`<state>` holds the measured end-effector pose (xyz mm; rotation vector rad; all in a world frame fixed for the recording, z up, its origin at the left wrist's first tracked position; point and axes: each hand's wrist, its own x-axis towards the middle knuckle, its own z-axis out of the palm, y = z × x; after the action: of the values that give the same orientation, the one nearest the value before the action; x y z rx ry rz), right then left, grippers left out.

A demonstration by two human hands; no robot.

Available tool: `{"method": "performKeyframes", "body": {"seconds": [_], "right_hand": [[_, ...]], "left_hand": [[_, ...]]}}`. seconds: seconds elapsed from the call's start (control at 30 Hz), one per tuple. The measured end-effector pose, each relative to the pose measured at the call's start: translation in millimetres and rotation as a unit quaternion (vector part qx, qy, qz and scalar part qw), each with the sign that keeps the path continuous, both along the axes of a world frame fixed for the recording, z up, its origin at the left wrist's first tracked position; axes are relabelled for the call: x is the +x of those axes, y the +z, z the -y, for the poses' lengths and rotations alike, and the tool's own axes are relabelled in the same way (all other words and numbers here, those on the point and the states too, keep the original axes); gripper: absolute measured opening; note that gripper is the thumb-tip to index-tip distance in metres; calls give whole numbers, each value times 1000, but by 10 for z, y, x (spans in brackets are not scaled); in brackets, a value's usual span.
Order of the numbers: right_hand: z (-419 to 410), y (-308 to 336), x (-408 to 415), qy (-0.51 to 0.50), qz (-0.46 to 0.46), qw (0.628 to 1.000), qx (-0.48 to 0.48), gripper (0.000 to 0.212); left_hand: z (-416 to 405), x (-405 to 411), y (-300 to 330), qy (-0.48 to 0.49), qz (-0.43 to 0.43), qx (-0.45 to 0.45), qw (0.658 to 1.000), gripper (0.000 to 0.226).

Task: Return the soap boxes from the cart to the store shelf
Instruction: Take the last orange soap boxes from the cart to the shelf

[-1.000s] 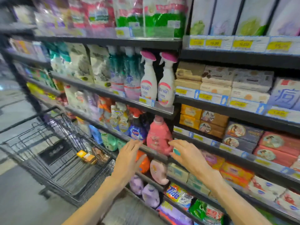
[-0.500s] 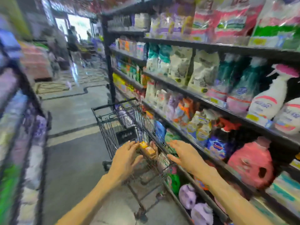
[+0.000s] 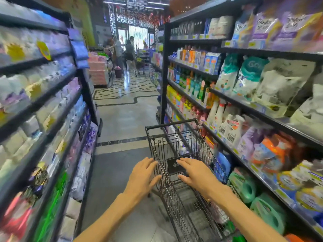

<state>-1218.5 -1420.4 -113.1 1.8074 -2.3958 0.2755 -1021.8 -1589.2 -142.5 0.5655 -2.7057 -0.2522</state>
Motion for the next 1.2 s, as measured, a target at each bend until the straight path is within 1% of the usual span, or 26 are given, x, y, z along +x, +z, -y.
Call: {"method": "performKeyframes", "body": {"seconds": [0.13,0.23,0.37,0.53,0.7,0.83,0.97,1.03,1.07,1.1,1.13,1.2], "right_hand": [[720,-20,-397,7,7,1000,-2,65],[1163,-23,-718,20,-14,1000,-1,64],[1447,-47,-1132,-3,-18,1000,22,65],[1484,-208,-1762,-75,1,995,62,68],[1293,-473,-2379,-196,37,978,67,65],[1130,-751,-2744,-310,103,944,51,63],[974,-1105,-2935,-430,182,883,50,58],[913,-1325,-2924,-475,200,856,41,59],[884,-1451,-2905,-494,208,844,19,61],[863,-1588,-2876,-517,221,827,9,57],[850,-1730,-2852,-534,224,815,13,52],[827,-2059,-2871,-548,253,796,38,59]], "left_hand": [[629,-335,10,6,32,-1,999,72],[1086,-673,40,7,35,-13,999,70],[1477,-1243,-15,-19,45,-4,999,62],[1709,-2201,-142,-110,58,-3,992,66],[1844,-3329,-436,-228,93,-6,969,60],[1929,-4164,-734,-331,141,-16,933,63],[1994,-4797,-1068,-393,200,12,897,56],[2001,-5009,-1303,-408,245,36,879,54],[1997,-5113,-1446,-412,261,45,872,54],[1985,-5204,-1614,-411,281,58,866,53],[1957,-5284,-1788,-409,301,72,859,53],[1893,-5434,-2193,-402,329,99,849,57]]}}
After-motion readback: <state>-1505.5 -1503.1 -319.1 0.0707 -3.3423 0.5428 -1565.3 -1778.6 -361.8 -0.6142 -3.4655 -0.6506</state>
